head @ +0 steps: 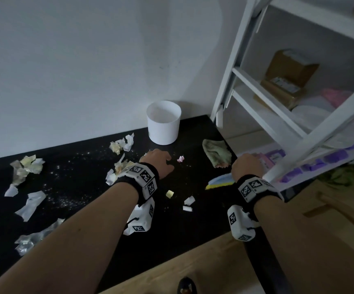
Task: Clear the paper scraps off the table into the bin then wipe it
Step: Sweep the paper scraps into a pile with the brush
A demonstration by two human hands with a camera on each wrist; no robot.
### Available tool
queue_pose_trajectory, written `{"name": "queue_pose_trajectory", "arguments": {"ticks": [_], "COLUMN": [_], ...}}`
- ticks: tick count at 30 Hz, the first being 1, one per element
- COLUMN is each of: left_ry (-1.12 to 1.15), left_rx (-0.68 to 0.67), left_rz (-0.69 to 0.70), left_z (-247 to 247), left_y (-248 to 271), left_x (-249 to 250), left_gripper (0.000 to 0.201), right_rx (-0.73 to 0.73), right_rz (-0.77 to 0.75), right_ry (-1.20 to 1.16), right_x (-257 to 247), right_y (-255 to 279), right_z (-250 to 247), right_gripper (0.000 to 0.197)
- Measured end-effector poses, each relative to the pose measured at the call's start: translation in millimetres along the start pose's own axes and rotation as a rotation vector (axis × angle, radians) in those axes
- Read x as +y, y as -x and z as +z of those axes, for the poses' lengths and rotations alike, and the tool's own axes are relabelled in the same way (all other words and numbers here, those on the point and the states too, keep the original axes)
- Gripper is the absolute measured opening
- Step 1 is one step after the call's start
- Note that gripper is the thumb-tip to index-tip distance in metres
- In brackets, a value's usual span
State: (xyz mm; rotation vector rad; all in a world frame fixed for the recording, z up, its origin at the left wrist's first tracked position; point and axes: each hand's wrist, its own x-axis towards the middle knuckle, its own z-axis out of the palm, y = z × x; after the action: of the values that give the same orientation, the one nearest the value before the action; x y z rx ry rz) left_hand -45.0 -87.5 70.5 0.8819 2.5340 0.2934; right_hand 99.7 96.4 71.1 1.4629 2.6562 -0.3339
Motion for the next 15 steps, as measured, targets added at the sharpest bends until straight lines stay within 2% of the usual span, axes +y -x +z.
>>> {"name": "queue_pose_trajectory", "arguments": {"ticks": [8, 10, 12, 15], "left_ry": [0.025, 0.043, 0.08, 0.143], "left_rx": [0.021, 0.019, 0.029, 0.049], "left_rz": [0.008, -0.012, -0.035, -0.076], "left_z": [-2.9, -4.1, -6.9, -12.8], "left_y": [-15.5, -22.8, -31.9, -50.4], "left_x": [-23.2, -29.2, -33.9, -37.6], "left_gripper": [0.043, 0.043, 0.042, 0.041], "right_rx": [0.133, 0.136, 0.13, 0.101], "right_rz": [-0.19, -0.226, -0.26, -0.354], "right_ry": [-0.177, -0.228, -0.312, -0.314], "right_x": [-49.3, -62.5, -74.2, -89.4], "right_y": [-10.2, -16.9, -30.1, -54.4], "right_z": [-3.9, -4.6, -1.3, 3.2], "right_gripper": [0.021, 0.019, 0.026, 0.026]}}
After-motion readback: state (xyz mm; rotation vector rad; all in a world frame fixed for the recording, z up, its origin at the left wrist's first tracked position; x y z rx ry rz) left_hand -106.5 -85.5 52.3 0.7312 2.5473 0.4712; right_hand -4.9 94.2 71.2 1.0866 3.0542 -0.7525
